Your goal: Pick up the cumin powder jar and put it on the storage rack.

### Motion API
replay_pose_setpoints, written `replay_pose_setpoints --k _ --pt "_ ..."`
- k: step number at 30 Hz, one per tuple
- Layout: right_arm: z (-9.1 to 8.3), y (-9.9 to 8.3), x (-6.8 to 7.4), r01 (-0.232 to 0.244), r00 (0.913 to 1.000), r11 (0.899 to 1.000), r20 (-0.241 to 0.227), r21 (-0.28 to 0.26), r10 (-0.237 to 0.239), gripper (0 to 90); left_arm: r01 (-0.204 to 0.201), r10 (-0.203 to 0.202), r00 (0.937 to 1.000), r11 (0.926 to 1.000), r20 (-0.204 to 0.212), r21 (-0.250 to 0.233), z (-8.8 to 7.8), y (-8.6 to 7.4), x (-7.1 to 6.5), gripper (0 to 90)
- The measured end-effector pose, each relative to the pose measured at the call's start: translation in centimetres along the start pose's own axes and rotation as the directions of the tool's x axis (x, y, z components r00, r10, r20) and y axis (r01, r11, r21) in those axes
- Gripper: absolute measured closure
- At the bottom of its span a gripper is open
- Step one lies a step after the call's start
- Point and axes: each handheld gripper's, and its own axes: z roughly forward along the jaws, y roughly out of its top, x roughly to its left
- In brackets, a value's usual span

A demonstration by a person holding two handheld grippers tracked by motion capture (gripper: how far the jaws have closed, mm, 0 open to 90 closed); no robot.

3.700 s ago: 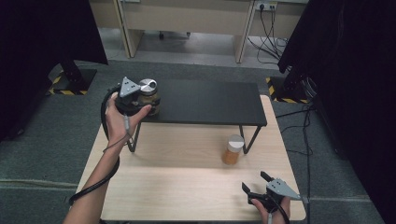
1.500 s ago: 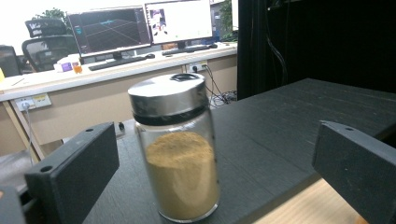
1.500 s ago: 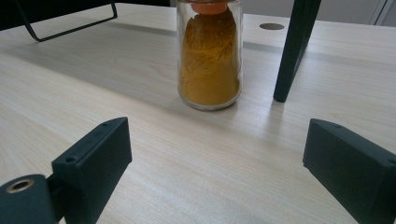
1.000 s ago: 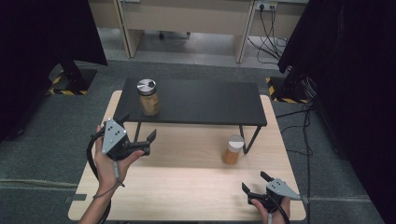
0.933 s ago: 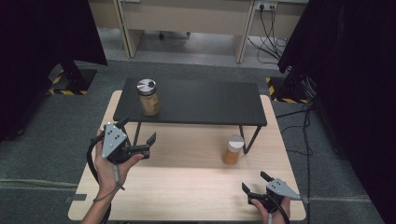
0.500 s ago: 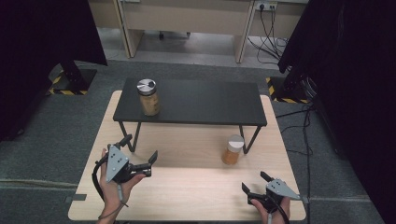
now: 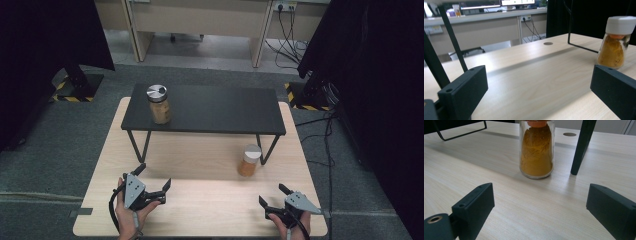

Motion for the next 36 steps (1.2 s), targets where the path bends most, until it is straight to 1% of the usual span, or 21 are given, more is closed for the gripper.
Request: replay_pose_setpoints --k 3,4,11,16,17,20,24,27,31,36 --pt "0.0 0.0 0.0 0.001 1.0 1.0 0.0 0.002 -0.001 8.1 -0.008 0.008 0.9999 0.9999 0.007 0.014 0.1 -0.3 -0.1 0.7" --pt "0.0 0.0 0.0 0.0 1.0 1.0 0.0 0.001 0.0 8.0 0.001 -0.001 1.0 0.9999 0.007 0.015 0.1 -0.4 -0.1 0.8" --pt "0.0 0.1 0.0 0.004 1.0 1.0 -0.001 0.003 -0.004 8.1 0.011 -0.011 0.9999 0.9994 0.003 0.033 0.1 -1.0 -0.4 0.9" --pt "0.0 0.0 0.0 0.001 1.0 1.0 -0.002 0.002 -0.001 8.0 0.027 -0.027 0.9996 0.9986 0.002 0.045 0.3 -1.5 -0.6 1.0" --pt "0.0 0.0 0.0 0.002 1.0 1.0 -0.002 0.002 -0.002 8.0 0.024 -0.024 0.9997 0.9984 0.002 0.051 0.4 -1.6 -0.6 1.1" --pt "0.0 0.0 0.0 0.006 1.0 1.0 -0.002 0.003 -0.006 8.0 0.037 -0.038 0.9993 0.9975 0.004 0.059 0.5 -1.9 -0.6 1.1" --pt "0.0 0.0 0.0 0.006 1.0 1.0 -0.001 0.0 -0.006 8.0 0.047 -0.047 0.9989 0.997 0.007 0.061 0.5 -2.1 -0.6 1.1" --pt "0.0 0.0 0.0 0.009 1.0 1.0 -0.001 0.0 -0.009 8.0 0.054 -0.054 0.9985 0.9967 0.002 0.06 0.5 -2.3 -0.6 1.2" --pt "0.1 0.1 0.0 0.014 0.9999 1.0 -0.001 0.005 -0.014 8.0 0.077 -0.077 0.997 0.9955 0.004 0.054 0.5 -2.7 -0.5 1.2" --pt "0.0 0.0 0.0 0.008 1.0 1.0 -0.001 0.002 -0.008 8.0 0.094 -0.095 0.9955 0.9949 0.004 0.037 0.3 -3.1 -0.3 1.2"
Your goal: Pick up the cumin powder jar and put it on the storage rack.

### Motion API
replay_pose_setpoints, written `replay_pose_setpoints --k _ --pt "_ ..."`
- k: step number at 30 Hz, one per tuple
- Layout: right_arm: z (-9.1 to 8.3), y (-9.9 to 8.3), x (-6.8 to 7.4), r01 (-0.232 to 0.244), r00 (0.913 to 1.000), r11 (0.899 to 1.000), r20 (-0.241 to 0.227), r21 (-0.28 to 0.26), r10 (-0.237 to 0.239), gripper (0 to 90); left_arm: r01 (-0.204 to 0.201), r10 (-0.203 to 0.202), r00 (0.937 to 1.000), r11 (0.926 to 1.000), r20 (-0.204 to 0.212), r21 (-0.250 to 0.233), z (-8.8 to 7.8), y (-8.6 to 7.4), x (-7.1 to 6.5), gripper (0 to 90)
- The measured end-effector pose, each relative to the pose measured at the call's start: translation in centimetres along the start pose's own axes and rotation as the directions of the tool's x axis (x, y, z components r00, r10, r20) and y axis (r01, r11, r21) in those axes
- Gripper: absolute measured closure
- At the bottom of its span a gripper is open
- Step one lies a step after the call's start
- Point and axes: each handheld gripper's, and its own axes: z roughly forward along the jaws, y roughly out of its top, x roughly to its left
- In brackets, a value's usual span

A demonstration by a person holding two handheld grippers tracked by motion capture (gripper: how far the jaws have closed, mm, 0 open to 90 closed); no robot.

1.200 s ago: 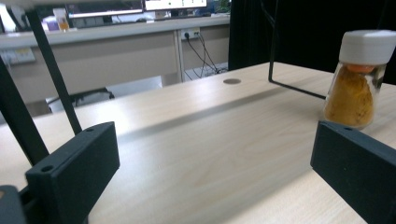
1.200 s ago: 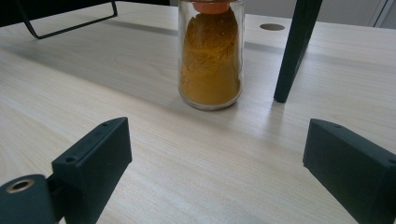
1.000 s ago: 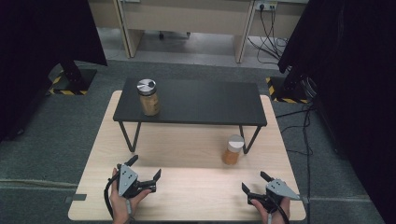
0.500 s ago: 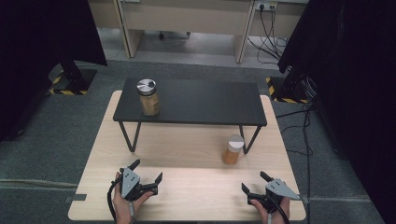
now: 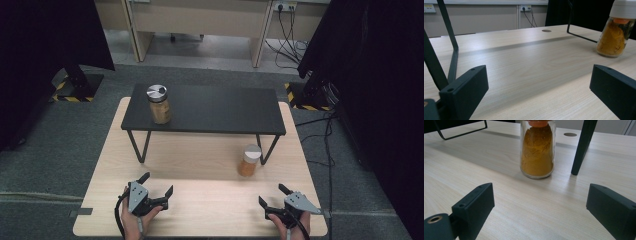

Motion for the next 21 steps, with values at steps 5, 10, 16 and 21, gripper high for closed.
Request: replay_pose_setpoints --k 5,10,16,21 --pt "-0.01 -0.03 0.03 0.006 1.0 1.0 0.0 -0.001 -0.006 8.0 -0.011 0.011 0.9999 0.9999 -0.003 -0.001 -0.03 -0.03 -0.21 1.2" --pt "-0.02 -0.05 0.02 0.006 1.0 1.0 -0.001 -0.002 -0.006 8.0 -0.016 0.016 0.9999 0.9999 -0.002 -0.003 -0.05 -0.06 -0.26 1.2" --pt "-0.03 -0.07 0.03 0.009 1.0 1.0 -0.001 -0.004 -0.009 8.0 -0.012 0.012 0.9999 0.9999 -0.002 -0.005 -0.07 -0.1 -0.23 1.2" --pt "-0.04 -0.08 0.13 0.017 0.9999 1.0 0.001 -0.004 -0.017 8.0 -0.012 0.012 0.9999 0.9999 -0.001 -0.004 -0.06 -0.09 -0.22 1.2"
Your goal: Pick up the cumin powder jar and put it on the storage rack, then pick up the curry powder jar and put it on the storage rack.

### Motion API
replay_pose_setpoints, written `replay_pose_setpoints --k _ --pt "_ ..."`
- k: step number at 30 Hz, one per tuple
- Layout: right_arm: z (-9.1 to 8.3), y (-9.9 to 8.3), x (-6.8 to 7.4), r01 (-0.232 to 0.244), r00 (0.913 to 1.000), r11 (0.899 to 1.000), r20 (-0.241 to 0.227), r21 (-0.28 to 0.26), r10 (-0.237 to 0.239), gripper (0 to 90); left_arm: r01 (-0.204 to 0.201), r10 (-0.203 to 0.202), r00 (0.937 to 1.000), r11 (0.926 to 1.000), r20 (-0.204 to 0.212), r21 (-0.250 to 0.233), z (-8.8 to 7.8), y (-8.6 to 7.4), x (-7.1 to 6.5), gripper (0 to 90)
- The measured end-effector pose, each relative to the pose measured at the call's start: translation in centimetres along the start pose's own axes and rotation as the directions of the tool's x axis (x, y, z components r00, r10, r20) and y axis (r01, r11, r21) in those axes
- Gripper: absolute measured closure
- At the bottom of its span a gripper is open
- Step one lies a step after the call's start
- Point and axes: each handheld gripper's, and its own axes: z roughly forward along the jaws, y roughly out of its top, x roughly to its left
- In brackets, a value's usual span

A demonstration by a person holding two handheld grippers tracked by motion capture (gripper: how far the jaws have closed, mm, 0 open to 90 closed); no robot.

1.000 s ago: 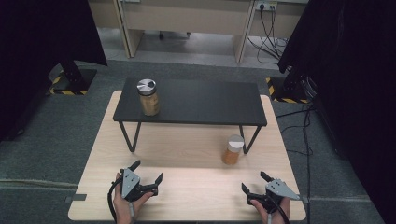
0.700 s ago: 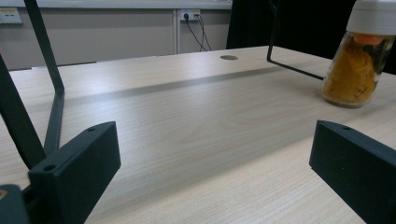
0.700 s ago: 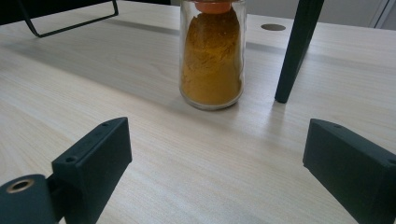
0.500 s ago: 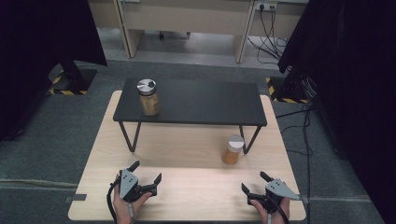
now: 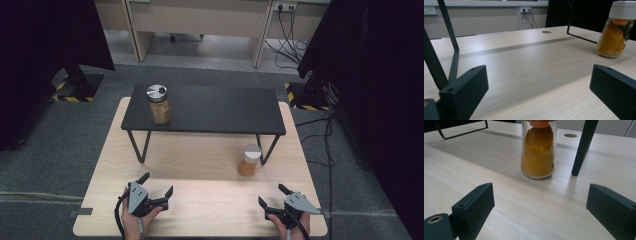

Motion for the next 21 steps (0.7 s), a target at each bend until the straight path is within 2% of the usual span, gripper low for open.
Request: replay_pose_setpoints --k 21 --pt "-0.01 -0.02 -0.02 0.004 1.0 1.0 -0.004 -0.001 -0.004 8.0 0.001 -0.001 1.0 1.0 0.0 -0.008 -0.04 -0.13 -0.01 1.3"
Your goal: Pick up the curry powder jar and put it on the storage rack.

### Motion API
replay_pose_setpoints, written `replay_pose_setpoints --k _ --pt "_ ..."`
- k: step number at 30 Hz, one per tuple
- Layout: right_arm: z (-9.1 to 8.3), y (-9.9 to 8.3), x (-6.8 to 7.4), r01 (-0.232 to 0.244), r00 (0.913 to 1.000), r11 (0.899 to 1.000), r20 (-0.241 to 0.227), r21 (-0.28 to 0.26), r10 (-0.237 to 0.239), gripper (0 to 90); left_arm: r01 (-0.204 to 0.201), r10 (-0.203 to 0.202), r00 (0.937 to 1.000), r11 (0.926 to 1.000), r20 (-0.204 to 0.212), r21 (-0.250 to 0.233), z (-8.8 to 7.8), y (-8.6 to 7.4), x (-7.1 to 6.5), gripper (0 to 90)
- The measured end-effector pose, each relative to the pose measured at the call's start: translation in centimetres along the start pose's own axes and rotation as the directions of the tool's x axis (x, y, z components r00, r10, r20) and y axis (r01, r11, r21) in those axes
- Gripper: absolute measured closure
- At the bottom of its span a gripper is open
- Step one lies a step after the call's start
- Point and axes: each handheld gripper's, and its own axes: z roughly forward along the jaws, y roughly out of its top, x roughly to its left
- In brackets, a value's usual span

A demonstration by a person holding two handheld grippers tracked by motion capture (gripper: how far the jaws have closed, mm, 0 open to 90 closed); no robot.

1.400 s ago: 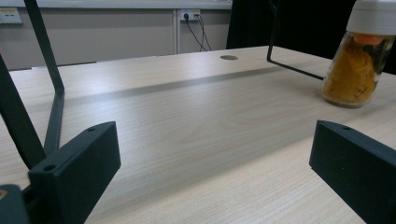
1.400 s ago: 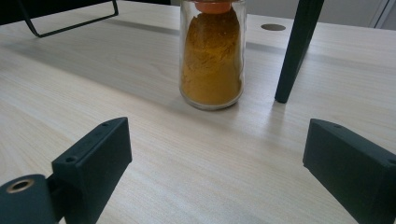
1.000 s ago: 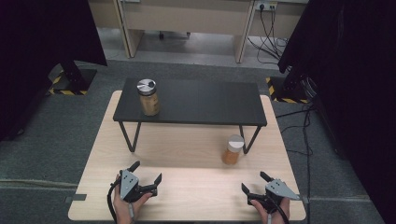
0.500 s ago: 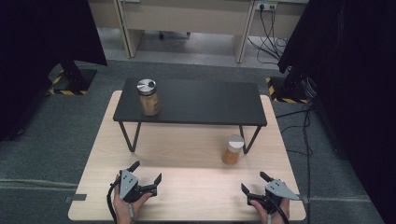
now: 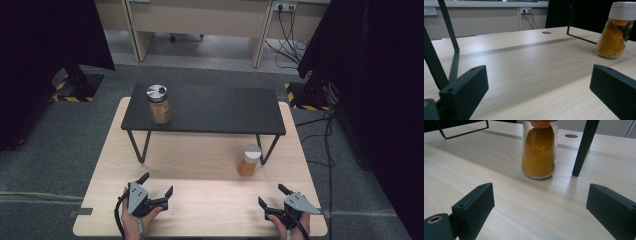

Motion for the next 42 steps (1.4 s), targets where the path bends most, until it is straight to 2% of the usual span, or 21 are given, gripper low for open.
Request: replay_pose_setpoints --k 29,32,34,42 --pt "-0.02 -0.03 -0.06 -0.006 1.0 1.0 0.0 -0.002 0.006 7.2 0.002 -0.002 1.0 1.0 0.004 -0.002 0.0 -0.03 0.08 1.2" --pt "-0.1 -0.2 0.02 -0.008 1.0 1.0 0.005 -0.011 0.008 6.6 -0.004 0.004 1.0 1.0 0.004 0.001 -0.01 0.02 0.08 1.2" --pt "-0.17 -0.72 -0.13 -0.041 0.9991 0.998 -0.011 -0.044 0.041 5.3 0.003 -0.003 1.0 1.0 0.004 -0.001 0.01 -0.01 0.08 1.2" --pt "-0.34 -0.25 -0.02 -0.01 0.9999 0.993 -0.012 -0.117 0.008 4.2 -0.005 0.005 1.0 1.0 0.005 0.003 -0.01 0.05 0.11 1.2"
